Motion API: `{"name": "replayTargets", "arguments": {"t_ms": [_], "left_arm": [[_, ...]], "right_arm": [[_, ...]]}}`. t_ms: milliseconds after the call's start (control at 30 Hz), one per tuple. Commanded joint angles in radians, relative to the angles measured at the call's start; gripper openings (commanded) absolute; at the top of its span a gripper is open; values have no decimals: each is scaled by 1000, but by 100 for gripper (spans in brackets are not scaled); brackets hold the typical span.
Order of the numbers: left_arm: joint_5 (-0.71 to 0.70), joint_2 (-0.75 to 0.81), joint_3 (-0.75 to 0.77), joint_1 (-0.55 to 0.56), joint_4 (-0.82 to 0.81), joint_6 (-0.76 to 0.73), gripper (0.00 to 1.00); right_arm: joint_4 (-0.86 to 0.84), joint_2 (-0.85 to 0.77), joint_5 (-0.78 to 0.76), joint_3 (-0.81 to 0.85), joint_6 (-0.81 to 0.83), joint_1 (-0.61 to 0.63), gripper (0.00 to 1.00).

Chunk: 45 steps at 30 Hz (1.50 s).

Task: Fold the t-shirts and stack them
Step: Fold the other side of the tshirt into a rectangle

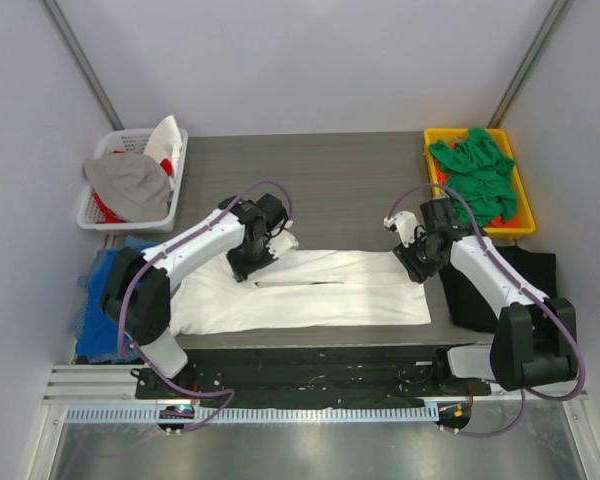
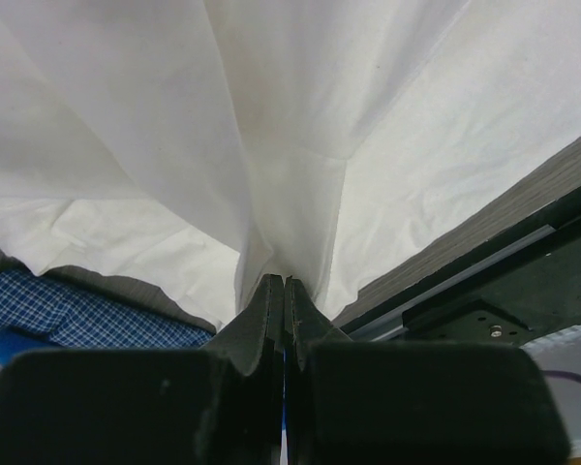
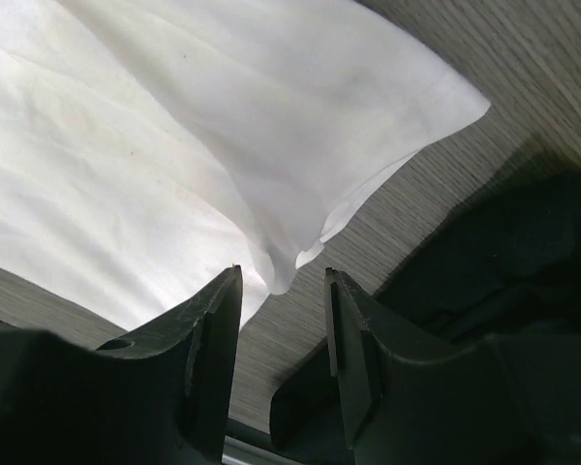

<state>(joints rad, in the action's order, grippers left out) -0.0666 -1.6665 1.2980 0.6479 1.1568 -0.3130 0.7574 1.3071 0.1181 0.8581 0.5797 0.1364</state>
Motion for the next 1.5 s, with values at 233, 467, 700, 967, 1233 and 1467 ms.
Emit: {"name": "replayTargets", "arguments": {"t_ms": [233,467,700,967,1233,1467], "left_arm": [[-19,16,-5,7,-34,5,0],[-13,7,-9,7,-46,8,0],[-19,7,-11,7,-43,3,0],[-27,-1,-3,7,-42,3,0],[-27,-12,-9,7,-60,5,0],[-24,-19,-22,7,-81,3,0]], "right_arm": [[-89,60,-18,61,9,6,46],[-109,107,-21,62,8,5,46],[-61,86,15,45,15,5,46],[-33,20,45,12,32,6,45],[-50,20,-9,76,23,6,45],[-142,102,-40,64,29,6,45]]}}
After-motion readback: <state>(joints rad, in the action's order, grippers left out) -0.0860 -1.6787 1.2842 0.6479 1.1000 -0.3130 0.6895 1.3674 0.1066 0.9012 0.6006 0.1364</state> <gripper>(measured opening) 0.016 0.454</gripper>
